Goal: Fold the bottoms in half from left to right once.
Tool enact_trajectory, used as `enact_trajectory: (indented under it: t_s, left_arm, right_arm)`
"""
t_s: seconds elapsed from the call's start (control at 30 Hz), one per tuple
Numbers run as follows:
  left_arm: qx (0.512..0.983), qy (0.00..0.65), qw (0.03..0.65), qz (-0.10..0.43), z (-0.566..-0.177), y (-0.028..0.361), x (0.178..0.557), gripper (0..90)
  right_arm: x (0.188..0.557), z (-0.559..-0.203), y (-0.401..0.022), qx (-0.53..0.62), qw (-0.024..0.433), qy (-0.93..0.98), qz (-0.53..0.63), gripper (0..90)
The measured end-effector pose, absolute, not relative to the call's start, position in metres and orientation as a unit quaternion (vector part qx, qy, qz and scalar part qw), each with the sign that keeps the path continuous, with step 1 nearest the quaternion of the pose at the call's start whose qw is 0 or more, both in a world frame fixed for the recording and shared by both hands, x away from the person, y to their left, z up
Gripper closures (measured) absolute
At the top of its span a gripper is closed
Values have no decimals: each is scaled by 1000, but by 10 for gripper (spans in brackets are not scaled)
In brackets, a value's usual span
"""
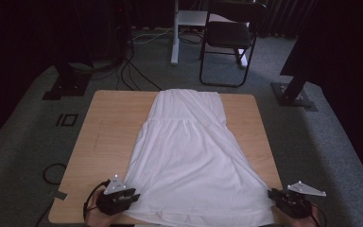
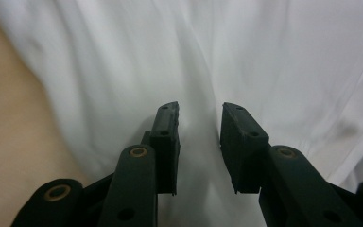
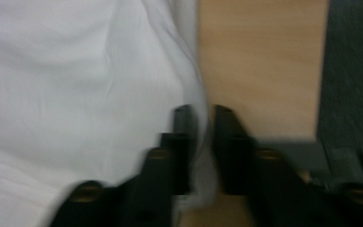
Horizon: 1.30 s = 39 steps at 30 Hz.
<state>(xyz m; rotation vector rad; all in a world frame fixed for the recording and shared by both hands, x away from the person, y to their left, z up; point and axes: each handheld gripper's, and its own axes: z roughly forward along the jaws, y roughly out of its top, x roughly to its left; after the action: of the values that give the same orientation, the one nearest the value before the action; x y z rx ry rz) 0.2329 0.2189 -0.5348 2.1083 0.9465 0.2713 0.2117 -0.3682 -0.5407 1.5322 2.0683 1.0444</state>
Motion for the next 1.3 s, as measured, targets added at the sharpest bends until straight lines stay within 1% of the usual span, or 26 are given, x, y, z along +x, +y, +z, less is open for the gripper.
enact_trajectory:
  t_s: [0.07, 0.13, 0.23, 0.37, 0.47, 0.57, 0.63, 0.67, 0.7, 0.77, 0.8, 0.83, 0.87, 0.93, 1.0, 1.13, 1.3]
  left_arm:
    - [820, 372, 413, 135, -520, 222, 241, 603]
    - [815, 372, 411, 170, -507, 221, 255, 559]
    - [806, 383, 405, 199, -497, 218, 285, 511]
    - [795, 406, 390, 227, -497, 209, 328, 479]
    - [791, 431, 376, 218, -505, 203, 358, 443]
    - [794, 451, 352, 206, -520, 198, 382, 437]
    - [800, 452, 338, 205, -530, 194, 392, 438]
    - [801, 454, 333, 204, -534, 192, 395, 450]
    - [805, 454, 329, 196, -538, 193, 397, 486]
    - [813, 452, 316, 188, -545, 193, 399, 637]
    - [815, 445, 323, 183, -545, 194, 399, 714]
    - [817, 444, 317, 184, -544, 194, 398, 806]
    - [820, 443, 310, 188, -543, 194, 397, 860]
    - [823, 439, 308, 188, -543, 195, 394, 872]
    - [824, 437, 308, 186, -543, 196, 388, 873]
    - [826, 430, 313, 187, -545, 198, 362, 875]
    - [829, 417, 322, 189, -548, 201, 321, 875]
  right_arm:
    - [220, -530, -360, 525, 191, 730, 395, 551]
    - [233, -518, -349, 502, 201, 736, 408, 506]
    - [262, -505, -328, 468, 205, 750, 420, 493]
    - [311, -504, -298, 441, 201, 765, 424, 477]
    - [346, -510, -276, 435, 214, 779, 398, 459]
    - [375, -515, -257, 431, 222, 787, 381, 453]
    - [392, -519, -246, 430, 225, 793, 369, 450]
    - [399, -521, -242, 433, 226, 794, 361, 452]
    - [406, -524, -238, 437, 228, 795, 354, 466]
    - [418, -531, -234, 448, 221, 795, 344, 532]
    - [423, -535, -234, 452, 214, 798, 338, 631]
    - [425, -538, -234, 454, 206, 801, 331, 711]
    - [427, -542, -234, 460, 201, 803, 321, 771]
    - [424, -547, -237, 465, 190, 804, 318, 839]
    - [420, -547, -239, 462, 185, 806, 320, 848]
    - [393, -548, -245, 448, 183, 816, 316, 856]
    - [356, -551, -257, 452, 154, 810, 339, 854]
